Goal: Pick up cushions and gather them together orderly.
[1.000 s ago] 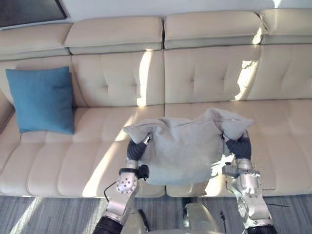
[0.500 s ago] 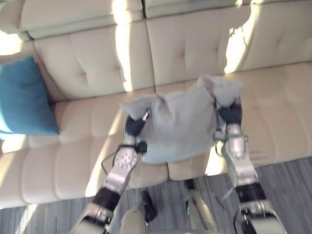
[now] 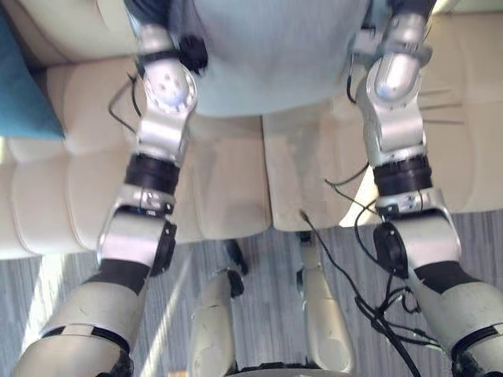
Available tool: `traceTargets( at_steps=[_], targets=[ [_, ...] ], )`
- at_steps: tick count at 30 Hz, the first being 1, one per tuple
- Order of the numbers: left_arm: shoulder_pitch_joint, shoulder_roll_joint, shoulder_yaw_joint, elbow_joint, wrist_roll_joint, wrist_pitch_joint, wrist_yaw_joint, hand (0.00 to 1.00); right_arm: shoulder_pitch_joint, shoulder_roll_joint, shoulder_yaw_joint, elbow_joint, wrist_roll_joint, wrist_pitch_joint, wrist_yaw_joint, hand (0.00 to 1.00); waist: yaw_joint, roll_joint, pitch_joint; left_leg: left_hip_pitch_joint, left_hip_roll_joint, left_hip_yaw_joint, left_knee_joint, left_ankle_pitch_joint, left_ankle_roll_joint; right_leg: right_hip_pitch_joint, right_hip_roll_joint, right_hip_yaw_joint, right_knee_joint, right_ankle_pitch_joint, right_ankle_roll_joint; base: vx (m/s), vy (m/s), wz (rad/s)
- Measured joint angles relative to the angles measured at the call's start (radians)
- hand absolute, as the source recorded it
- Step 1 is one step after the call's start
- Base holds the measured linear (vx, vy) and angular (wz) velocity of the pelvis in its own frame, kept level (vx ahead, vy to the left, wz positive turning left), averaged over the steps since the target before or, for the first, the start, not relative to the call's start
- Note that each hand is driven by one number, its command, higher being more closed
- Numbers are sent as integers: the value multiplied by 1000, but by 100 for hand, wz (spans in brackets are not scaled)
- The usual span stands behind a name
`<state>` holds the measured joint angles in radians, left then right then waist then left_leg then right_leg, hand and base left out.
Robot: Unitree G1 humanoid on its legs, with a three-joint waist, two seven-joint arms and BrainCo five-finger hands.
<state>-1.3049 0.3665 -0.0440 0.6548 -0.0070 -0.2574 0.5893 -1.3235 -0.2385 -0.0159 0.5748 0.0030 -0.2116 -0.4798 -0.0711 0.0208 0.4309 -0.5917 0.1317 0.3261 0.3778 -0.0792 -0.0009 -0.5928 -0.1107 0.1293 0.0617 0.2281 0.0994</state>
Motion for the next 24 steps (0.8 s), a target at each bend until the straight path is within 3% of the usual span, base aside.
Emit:
traceTargets(
  at_steps=[5,6,7,13,19,24],
  targets=[
    [-70,1,-8,104,-43,-1,-25,100,-46,-9,-6,101,32,0,3,100,-1,3,9,-48,-20,-34,-34,30,0,-42,-14,-35,0,1,-1,29,-7,22],
    [-74,0,-10,117,-52,-1,-30,100,-52,-9,-5,114,35,2,3,0,-1,5,14,-51,-22,-38,-37,32,1,-44,-14,-37,0,1,-1,23,-9,16],
    [-78,-1,-17,134,-63,-1,-40,0,-53,-10,-5,120,36,2,3,0,-1,7,20,-54,-27,-45,-46,39,1,-46,-17,-41,0,1,-1,18,-5,24],
    [-104,-3,15,219,-140,7,-71,0,-66,-4,-6,132,39,0,6,0,10,11,57,-86,-32,-64,-71,65,-4,-78,-17,-45,1,1,-1,14,-12,11],
    [-150,18,18,219,-141,13,-103,0,-72,-14,-23,113,50,-5,29,0,30,11,57,-108,-26,-62,-92,81,-18,-116,-7,-34,8,0,-1,0,-15,-3],
    [-180,87,18,218,-141,14,-132,0,-87,-101,-26,107,113,-5,47,0,29,11,57,-126,-24,-65,-81,82,-19,-129,-7,-37,15,0,-1,-10,-11,2]
  ],
)
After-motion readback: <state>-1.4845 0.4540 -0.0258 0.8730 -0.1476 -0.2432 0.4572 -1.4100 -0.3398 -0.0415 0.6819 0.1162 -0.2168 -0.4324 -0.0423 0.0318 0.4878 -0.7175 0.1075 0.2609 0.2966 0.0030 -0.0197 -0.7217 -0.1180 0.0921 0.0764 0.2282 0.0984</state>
